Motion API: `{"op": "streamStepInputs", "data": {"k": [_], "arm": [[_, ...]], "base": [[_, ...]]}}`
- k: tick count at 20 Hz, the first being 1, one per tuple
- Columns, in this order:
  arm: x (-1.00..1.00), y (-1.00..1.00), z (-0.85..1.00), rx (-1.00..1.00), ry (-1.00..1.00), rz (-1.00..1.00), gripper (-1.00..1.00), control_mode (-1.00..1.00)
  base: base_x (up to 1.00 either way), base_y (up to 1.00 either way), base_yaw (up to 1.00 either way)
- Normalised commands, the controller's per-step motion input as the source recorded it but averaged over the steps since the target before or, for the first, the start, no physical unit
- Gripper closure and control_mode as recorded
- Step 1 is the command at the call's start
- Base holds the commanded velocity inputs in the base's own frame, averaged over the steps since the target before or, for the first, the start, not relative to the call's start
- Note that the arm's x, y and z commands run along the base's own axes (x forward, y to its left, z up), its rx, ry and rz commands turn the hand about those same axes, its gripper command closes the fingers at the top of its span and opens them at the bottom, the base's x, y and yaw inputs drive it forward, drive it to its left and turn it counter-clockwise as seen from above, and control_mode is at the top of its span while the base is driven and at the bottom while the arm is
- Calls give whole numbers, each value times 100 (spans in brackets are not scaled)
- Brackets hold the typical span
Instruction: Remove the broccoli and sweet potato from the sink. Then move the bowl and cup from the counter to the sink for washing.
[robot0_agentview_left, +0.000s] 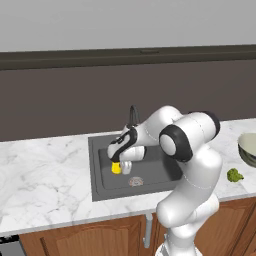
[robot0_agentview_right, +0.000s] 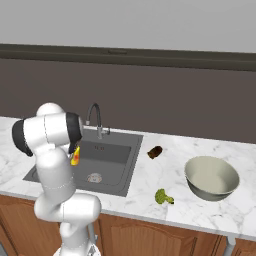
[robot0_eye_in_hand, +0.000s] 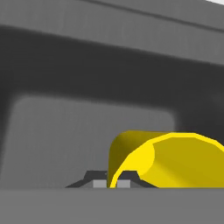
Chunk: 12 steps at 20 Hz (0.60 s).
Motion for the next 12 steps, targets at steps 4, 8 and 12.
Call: {"op": "streamStepInputs", "data": {"k": [4, 8, 12], "arm": [[14, 4, -14, -4, -2, 10, 100, -100], [16, 6, -15, -6, -1, 9, 100, -100], [17, 9, -13, -6, -2, 8, 100, -100]], "base": [[0, 0, 0], [0, 0, 0], [0, 0, 0]]}}
